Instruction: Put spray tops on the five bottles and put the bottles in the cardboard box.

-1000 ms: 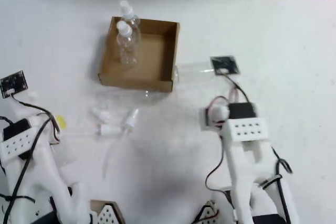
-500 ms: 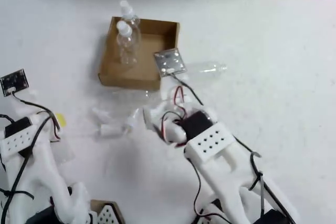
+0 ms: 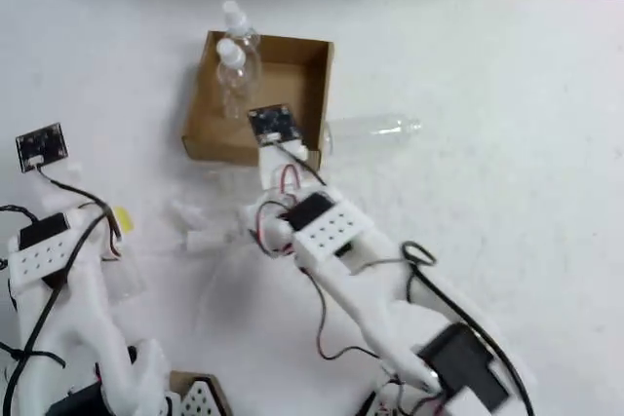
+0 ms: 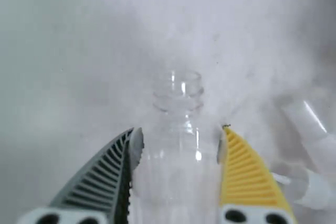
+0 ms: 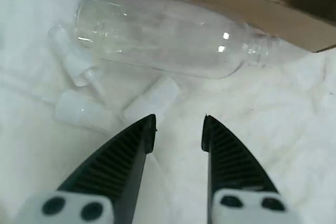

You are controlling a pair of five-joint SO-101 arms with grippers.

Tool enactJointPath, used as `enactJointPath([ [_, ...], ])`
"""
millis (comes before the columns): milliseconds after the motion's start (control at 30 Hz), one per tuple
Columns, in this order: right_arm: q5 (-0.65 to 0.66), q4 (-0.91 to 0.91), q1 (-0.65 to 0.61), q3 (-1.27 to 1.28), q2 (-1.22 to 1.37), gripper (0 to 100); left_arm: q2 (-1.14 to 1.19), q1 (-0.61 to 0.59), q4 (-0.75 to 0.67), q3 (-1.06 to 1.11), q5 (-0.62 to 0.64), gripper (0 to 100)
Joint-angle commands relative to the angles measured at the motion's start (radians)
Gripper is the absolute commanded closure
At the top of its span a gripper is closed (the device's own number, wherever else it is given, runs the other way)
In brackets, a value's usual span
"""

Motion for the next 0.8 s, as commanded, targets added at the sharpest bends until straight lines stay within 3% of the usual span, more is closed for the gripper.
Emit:
enactJointPath([
  [0, -0.061, -0.018, -0.041, -0.120, 0.090, 87.8, -0.004, 0.031, -0.021, -0.008, -0.014, 98],
  [233, -0.084, -0.008, -0.059, -0.209, 0.209, 87.8, -0.004, 0.039, -0.021, -0.008, -0.014, 98],
  [400, -0.083, -0.008, -0.091, -0.210, 0.220, 81.3, -0.004, 0.041, -0.021, -0.008, -0.014, 98],
  [767, -0.078, -0.016, -0.102, -0.210, 0.257, 81.2, -0.004, 0.041, -0.021, -0.005, -0.014, 98],
])
